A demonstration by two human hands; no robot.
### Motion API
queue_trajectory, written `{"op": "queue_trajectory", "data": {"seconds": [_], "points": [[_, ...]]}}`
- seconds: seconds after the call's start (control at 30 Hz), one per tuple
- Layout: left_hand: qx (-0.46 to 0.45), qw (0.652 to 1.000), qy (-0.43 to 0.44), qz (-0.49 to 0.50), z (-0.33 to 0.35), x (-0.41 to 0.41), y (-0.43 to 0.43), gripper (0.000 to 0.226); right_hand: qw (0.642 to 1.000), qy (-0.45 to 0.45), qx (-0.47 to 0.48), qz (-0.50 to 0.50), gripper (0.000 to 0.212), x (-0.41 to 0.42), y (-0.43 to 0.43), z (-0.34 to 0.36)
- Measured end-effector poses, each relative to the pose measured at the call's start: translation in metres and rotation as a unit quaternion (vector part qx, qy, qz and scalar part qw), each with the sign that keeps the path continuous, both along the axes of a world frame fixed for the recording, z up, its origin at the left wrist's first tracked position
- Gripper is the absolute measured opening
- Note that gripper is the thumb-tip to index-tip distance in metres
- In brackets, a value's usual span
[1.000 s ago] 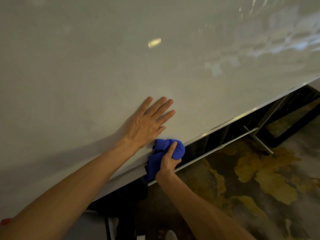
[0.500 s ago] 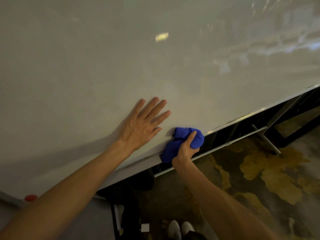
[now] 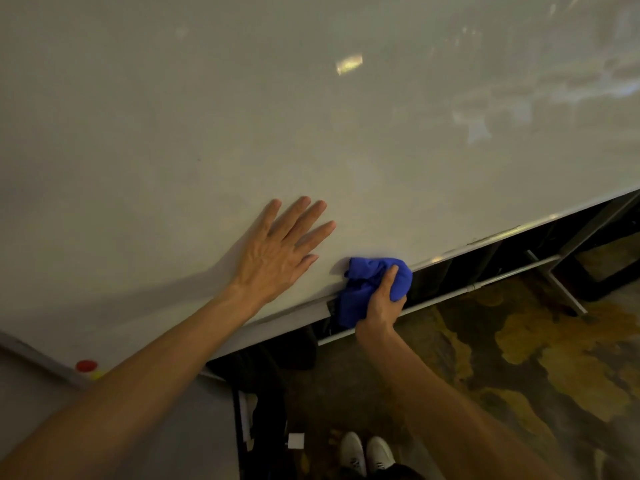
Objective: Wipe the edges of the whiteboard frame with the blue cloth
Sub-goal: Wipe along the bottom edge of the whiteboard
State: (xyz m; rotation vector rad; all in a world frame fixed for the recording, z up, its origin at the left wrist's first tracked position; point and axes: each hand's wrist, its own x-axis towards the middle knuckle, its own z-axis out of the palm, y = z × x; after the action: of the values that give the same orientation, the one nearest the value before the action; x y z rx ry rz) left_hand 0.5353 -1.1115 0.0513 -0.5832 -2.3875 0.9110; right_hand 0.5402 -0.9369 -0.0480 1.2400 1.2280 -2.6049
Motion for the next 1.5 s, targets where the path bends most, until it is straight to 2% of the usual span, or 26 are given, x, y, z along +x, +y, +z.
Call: {"op": "queue_trajectory", "data": {"seconds": [0.1,0.23,0.37,0.43,0.53,0.57,0.67,0.73,0.83,0.9,1.1,1.2,1.37,1.43,1.47,1.5], "points": [[0.007,1.000,-0.012,0.012,-0.002,0.012,-0.011,0.065,0.999,0.020,0.019,0.030,0.040,0.002,0.000,0.000],[0.029,0.999,-0.022,0.001,-0.002,0.019,-0.019,0.069,0.992,0.023,-0.020,0.126,0.033,0.021,-0.005,-0.005],[0.041,0.999,-0.019,-0.017,-0.001,0.018,-0.020,0.070,0.980,0.016,-0.049,0.190,0.047,0.029,-0.002,-0.007],[0.040,0.999,-0.020,-0.020,-0.003,0.021,-0.025,0.069,0.973,-0.003,-0.091,0.212,0.045,0.036,0.005,-0.010],[0.049,0.998,-0.020,-0.026,-0.008,0.029,-0.038,0.067,0.942,0.017,-0.241,0.232,0.054,0.054,0.011,-0.011],[0.050,0.998,-0.021,-0.027,-0.009,0.033,-0.044,0.066,0.936,0.022,-0.276,0.219,0.055,0.061,0.009,-0.011],[0.057,0.998,-0.020,-0.032,-0.012,0.051,-0.075,0.065,0.940,-0.001,-0.295,0.172,0.050,0.082,-0.024,-0.006],[0.063,0.997,-0.025,-0.038,-0.014,0.056,-0.085,0.064,0.949,-0.008,-0.297,0.107,0.053,0.090,-0.043,-0.003],[0.058,0.998,-0.026,-0.028,-0.015,0.072,-0.115,0.065,0.972,-0.053,-0.229,-0.028,0.053,0.098,-0.089,0.009],[0.047,0.998,-0.028,-0.020,-0.017,0.082,-0.135,0.065,0.973,-0.074,-0.199,-0.094,0.049,0.102,-0.116,0.019],[0.049,0.998,-0.024,-0.028,-0.024,0.100,-0.175,0.065,0.954,-0.128,-0.152,-0.226,0.052,0.108,-0.149,0.032],[0.035,0.998,-0.023,-0.036,-0.024,0.103,-0.188,0.065,0.949,-0.154,-0.116,-0.250,0.049,0.118,-0.169,0.038],[0.024,0.999,-0.009,-0.042,-0.025,0.104,-0.196,0.067,0.969,-0.170,-0.110,-0.142,0.043,0.132,-0.210,0.019],[0.013,0.999,-0.008,-0.043,-0.024,0.104,-0.199,0.066,0.993,-0.115,-0.010,-0.002,0.049,0.149,-0.226,0.009],[0.009,0.999,-0.007,-0.045,-0.024,0.104,-0.200,0.065,0.993,-0.101,0.015,0.062,0.055,0.155,-0.234,0.000],[0.010,0.999,-0.009,-0.045,-0.023,0.105,-0.201,0.066,0.990,-0.101,-0.004,0.094,0.056,0.159,-0.240,-0.004]]}}
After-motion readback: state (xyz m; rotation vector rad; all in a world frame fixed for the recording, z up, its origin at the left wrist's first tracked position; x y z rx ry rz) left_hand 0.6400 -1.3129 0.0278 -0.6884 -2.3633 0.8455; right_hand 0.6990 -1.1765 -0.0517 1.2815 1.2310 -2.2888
